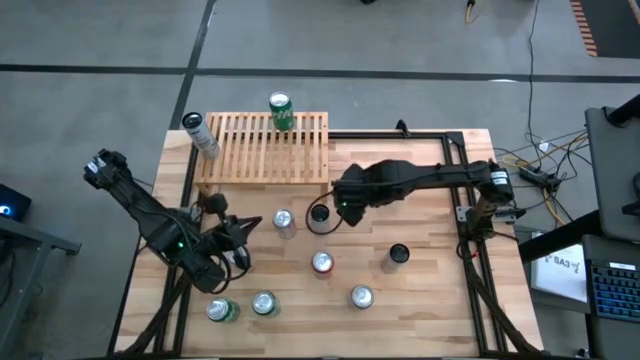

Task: Place canned beverage on shelf
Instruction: Put the middle orange soda can on the shelf

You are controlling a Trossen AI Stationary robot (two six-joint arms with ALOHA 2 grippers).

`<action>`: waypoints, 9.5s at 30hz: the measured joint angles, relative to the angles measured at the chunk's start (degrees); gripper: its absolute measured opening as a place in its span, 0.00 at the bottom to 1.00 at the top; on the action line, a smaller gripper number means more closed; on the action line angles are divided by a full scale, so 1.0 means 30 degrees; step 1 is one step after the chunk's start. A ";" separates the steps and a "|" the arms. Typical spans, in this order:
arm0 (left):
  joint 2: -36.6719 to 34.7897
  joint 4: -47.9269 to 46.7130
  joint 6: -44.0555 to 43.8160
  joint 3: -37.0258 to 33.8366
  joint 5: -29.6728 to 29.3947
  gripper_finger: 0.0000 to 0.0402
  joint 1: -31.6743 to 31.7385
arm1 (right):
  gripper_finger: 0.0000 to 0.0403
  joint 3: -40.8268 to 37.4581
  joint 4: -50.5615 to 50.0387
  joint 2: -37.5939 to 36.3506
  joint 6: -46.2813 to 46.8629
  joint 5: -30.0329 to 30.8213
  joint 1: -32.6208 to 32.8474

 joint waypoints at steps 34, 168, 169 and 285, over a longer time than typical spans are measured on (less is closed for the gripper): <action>0.0489 0.3814 0.0375 -0.0087 -0.2777 0.06 0.0081 | 0.70 0.5320 0.7750 0.1056 -1.2393 0.1464 -0.0510; -0.5035 1.8187 0.8909 -0.8047 0.3177 0.70 1.1049 | 0.90 0.5062 1.0772 -0.1325 -1.4965 -0.1519 -0.0630; -0.5350 1.8554 0.8860 -0.8459 0.3169 0.70 1.1059 | 0.90 0.4810 1.1159 -0.1404 -1.5030 -0.1968 -0.0627; -0.6550 1.7731 0.5977 -1.0154 0.0692 0.88 1.2574 | 0.90 -0.9999 2.5623 -0.7300 -1.3640 -0.3388 -0.0247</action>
